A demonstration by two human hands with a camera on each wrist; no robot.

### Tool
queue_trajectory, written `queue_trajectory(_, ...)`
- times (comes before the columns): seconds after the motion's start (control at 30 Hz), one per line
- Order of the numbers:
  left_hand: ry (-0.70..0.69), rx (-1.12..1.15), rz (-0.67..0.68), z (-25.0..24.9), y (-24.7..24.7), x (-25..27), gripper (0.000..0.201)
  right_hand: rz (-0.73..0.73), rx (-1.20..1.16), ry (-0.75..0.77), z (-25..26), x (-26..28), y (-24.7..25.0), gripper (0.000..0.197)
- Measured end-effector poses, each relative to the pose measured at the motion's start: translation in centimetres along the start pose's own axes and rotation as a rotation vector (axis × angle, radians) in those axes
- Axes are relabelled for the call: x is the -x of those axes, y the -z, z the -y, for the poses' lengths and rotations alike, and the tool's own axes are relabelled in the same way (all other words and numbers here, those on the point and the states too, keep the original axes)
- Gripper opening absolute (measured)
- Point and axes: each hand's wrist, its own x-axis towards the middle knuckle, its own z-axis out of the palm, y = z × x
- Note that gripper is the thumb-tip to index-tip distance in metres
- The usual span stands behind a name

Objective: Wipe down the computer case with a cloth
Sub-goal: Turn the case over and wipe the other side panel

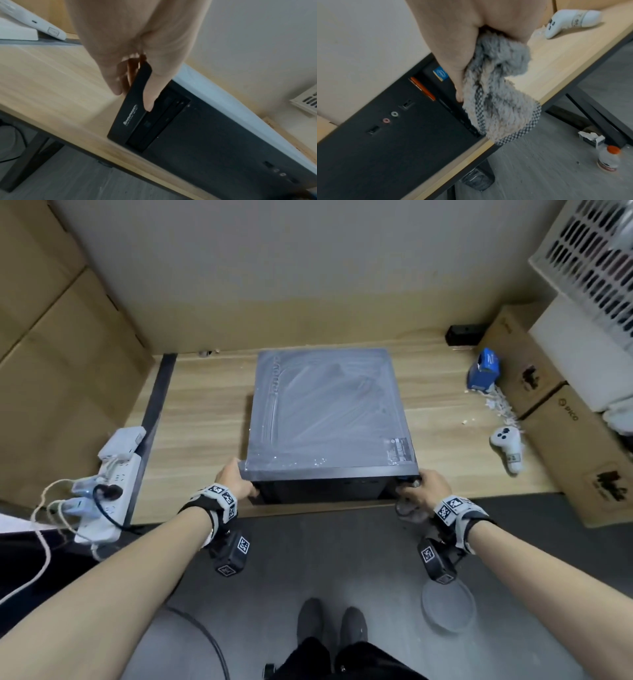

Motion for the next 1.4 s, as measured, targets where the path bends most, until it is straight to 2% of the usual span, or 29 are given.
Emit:
queue_trajectory(0.1, 0.044, -0.027, 0.044, -0.4, 0.2, -0.5, 0.064, -0.004, 0.088, -0.01, 0.8, 1.0, 1.9, 0.032)
queue_trajectory(0.27, 0.08, -0.03, 0.088, -0.7, 0.8, -0.3, 0.058, -0.014, 0.059, -0.006, 2.4, 1.1, 7.2, 0.018)
queue_trajectory(0.37, 0.077, 0.002, 0.112, -0.2, 0.6, -1.5, 0.054, -0.098, -0.058, 0.035, 4.8, 1.0, 9.7, 0.018)
queue_trajectory(0.5, 0.102, 0.252, 0.101, -2.2, 1.4, 1.3, 0.034, -0.26, -0.311, 0.206, 8.3, 2.6, 10.3, 0.009)
queue_trajectory(0.57, 0.1, 0.362, 0.101, -2.7, 1.7, 2.0, 0.024, -0.229, -0.338, 0.282, 8.5, 2.8, 8.7, 0.006)
queue_trajectory(0.67, 0.124, 0.505, 0.05, -1.7, 1.5, 2.0, 0.009, -0.146, -0.081, 0.388, 6.4, 2.0, 4.2, 0.011)
queue_trajectory(0.77, 0.141, 0.663, 0.051, -0.9, 1.5, 2.6, 0.013, -0.129, 0.255, 0.463, 3.7, 1.5, -0.1, 0.051)
queue_trajectory(0.87, 0.136, 0.75, 0.082, -0.5, 1.0, 3.1, 0.024, -0.249, 0.415, 0.479, 3.2, 1.8, -2.5, 0.072)
queue_trajectory(1.03, 0.138, 0.843, 0.075, 0.3, 0.2, 2.3, 0.034, -0.291, 0.503, 0.551, 6.5, 3.7, -6.9, 0.069)
queue_trajectory(1.13, 0.168, 0.9, 0.106, 0.4, 0.6, 2.2, 0.033, -0.293, 0.534, 0.601, 9.2, 4.4, -10.2, 0.067)
queue_trajectory(1.4, 0.189, 0.889, 0.143, 3.4, 1.8, 1.8, 0.05, -0.215, 0.556, 0.743, 17.6, 6.2, -18.5, 0.067)
